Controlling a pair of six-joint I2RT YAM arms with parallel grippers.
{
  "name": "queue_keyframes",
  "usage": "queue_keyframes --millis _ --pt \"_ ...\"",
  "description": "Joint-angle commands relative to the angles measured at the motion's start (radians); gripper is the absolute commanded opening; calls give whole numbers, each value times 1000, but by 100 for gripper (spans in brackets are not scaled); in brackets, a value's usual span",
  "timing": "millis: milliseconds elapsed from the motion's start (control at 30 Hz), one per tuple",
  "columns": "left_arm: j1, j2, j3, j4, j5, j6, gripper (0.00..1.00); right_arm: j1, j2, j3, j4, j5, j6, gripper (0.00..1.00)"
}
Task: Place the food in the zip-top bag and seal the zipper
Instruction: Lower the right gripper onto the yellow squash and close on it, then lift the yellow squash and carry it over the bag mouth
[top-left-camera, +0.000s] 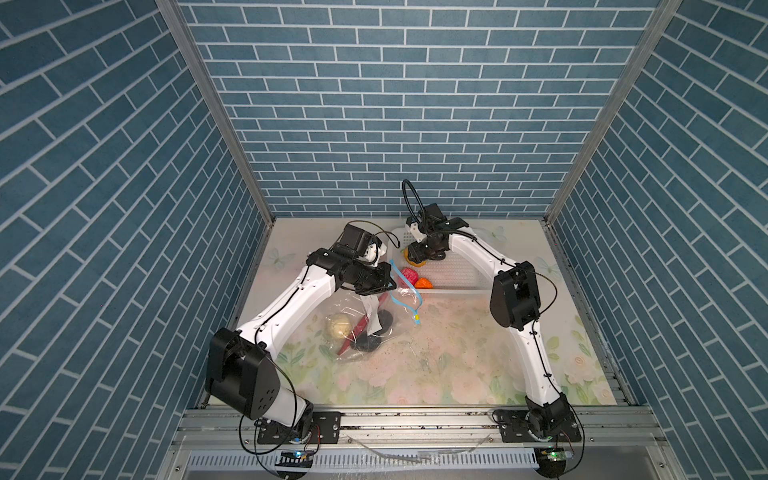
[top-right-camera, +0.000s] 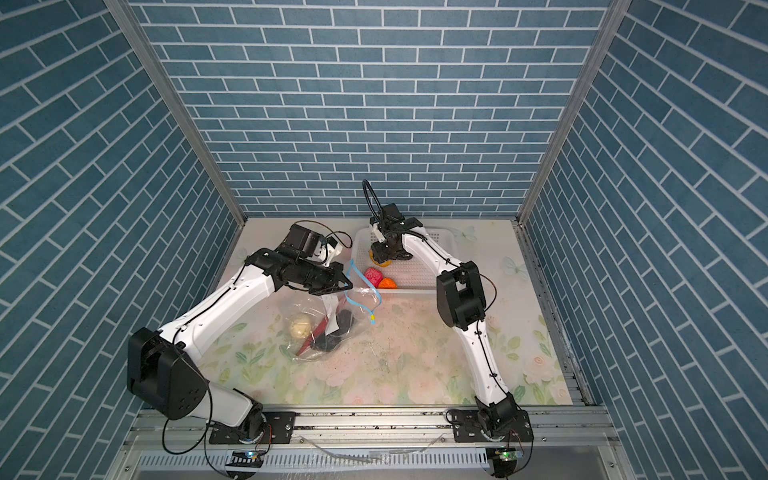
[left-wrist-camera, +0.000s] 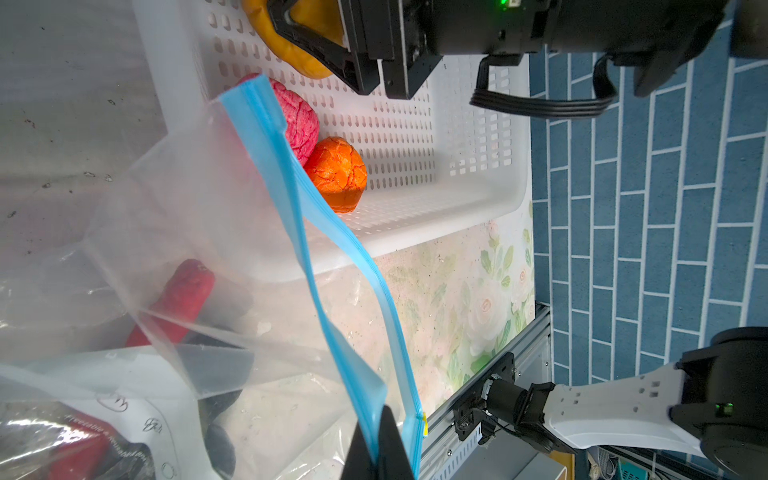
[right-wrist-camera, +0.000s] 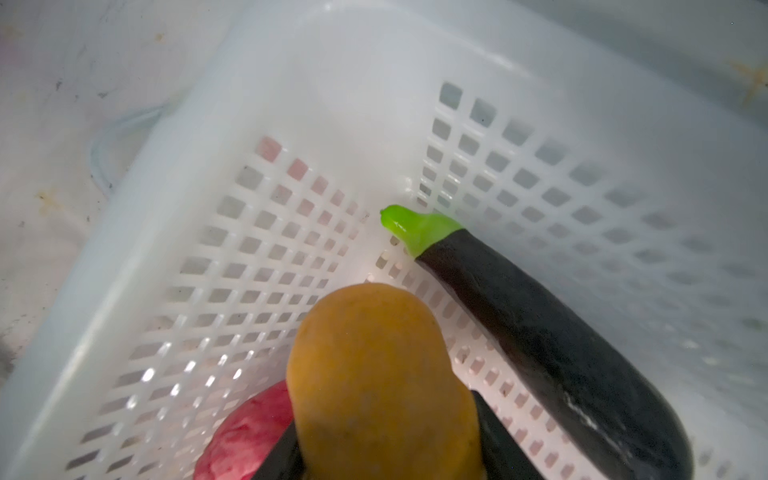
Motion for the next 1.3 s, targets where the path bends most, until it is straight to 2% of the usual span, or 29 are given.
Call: queue_keyframes --millis 0,200,433,900,1267 --pt "5 -25 -15 14 5 5 0 -5 -80 -59 31 -21 95 52" --pt "5 -20 -17 19 13 5 0 -8 -152 -139 73 -56 207 52" --pt "5 -21 -6 14 18 6 0 -11 -277 -244 90 -107 248 53" --pt "5 -31 -3 26 24 0 0 -10 -580 -600 197 -286 418 53" --pt "5 -29 -9 40 21 -9 0 12 -712 -786 291 -379 435 53"
